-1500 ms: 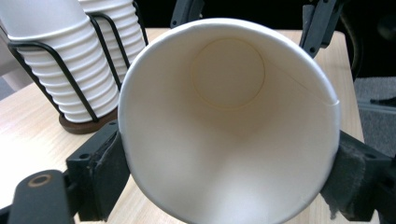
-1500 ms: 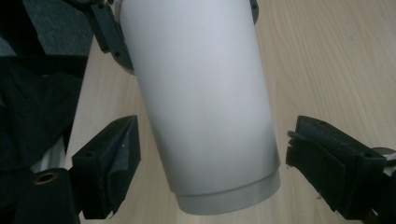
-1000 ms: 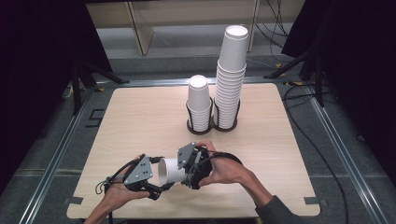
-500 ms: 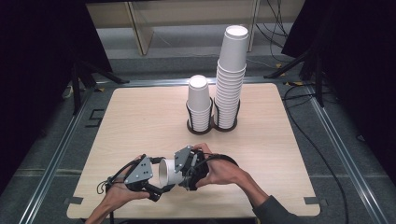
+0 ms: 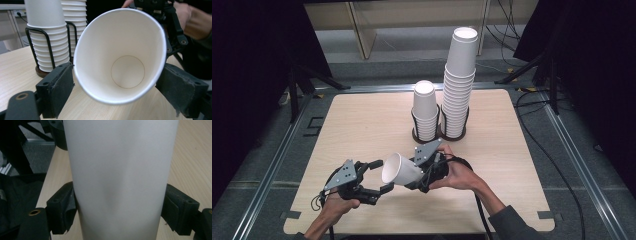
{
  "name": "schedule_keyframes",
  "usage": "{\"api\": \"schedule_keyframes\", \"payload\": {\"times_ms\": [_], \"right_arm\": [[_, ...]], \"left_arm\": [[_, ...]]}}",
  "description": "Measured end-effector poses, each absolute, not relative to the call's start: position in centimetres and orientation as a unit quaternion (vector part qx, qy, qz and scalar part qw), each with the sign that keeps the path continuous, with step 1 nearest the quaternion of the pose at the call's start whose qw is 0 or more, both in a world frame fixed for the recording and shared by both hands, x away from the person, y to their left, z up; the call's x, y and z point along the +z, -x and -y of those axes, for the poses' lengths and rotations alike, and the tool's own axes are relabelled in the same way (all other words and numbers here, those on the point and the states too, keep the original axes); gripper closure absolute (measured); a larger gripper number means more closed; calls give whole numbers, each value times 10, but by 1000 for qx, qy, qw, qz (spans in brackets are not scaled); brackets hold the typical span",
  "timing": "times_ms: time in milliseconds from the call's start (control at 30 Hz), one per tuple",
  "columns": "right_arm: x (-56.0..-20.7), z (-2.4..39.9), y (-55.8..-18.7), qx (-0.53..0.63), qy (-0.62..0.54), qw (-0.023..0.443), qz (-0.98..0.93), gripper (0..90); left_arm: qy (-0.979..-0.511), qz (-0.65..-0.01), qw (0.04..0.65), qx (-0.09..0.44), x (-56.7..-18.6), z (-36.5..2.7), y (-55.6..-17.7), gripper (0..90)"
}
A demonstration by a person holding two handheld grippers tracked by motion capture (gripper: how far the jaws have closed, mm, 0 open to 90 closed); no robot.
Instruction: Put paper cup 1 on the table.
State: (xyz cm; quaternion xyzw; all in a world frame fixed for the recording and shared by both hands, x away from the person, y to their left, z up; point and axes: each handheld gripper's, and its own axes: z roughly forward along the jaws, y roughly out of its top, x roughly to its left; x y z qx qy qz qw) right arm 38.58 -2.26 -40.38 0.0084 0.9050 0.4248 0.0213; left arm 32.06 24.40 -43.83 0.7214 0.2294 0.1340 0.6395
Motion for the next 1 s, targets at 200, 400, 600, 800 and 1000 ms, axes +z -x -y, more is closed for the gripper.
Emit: {"api": "schedule_keyframes", "payload": {"times_ms": [200, 400, 600, 800, 1000], "right_arm": [[-402, 21, -385, 444, -13, 18, -896, 224], [-406, 12, -381, 458, -17, -2, -889, 224], [-411, 2, -377, 460, -1, -8, -888, 223], [-412, 1, -378, 480, -12, -20, -877, 218], [-417, 2, -381, 476, -26, -17, -879, 180]], "left_arm": [[-721, -234, 636, 143, -440, -240, -319, 122], [-695, -237, 665, 135, -440, -236, -321, 0], [-699, -235, 662, 132, -438, -234, -318, 32], [-692, -236, 670, 131, -434, -235, -318, 70], [-698, -246, 657, 146, -432, -235, -318, 114]]}}
